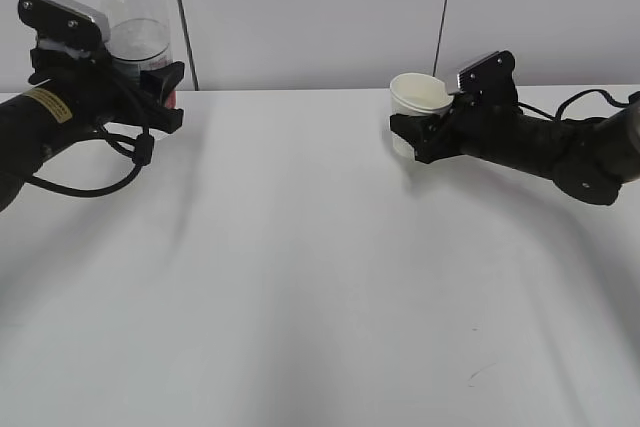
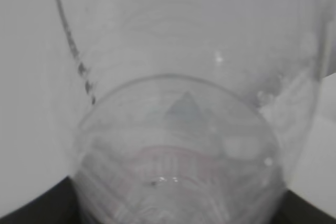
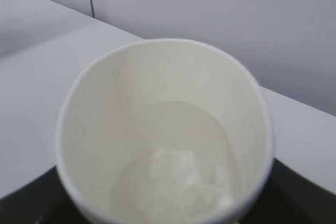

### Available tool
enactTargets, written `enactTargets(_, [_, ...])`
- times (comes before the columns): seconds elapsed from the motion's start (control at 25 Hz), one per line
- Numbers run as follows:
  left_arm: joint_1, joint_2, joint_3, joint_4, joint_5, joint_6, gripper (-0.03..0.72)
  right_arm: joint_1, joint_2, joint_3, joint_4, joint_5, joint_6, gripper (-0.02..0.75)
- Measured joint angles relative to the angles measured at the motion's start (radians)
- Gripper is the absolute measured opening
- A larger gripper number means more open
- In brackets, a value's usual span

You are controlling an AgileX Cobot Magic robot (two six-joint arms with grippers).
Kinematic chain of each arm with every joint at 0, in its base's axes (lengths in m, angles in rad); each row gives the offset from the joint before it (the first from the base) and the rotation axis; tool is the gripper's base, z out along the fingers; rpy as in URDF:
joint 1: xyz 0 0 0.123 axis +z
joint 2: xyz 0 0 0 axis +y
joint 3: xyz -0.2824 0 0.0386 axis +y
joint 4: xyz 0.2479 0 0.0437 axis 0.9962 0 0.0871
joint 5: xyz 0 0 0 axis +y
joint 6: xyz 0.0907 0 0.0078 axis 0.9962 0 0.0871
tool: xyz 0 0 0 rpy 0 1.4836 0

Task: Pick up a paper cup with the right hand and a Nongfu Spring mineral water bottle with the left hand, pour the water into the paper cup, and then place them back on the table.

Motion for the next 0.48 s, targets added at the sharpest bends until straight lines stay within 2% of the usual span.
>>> enactTargets(0.48, [0.0,0.0,0.0,0.007,0.0,-0.007,0.397,-0.002,0.0,0.0,-0.067,-0.049,-0.006,0.491])
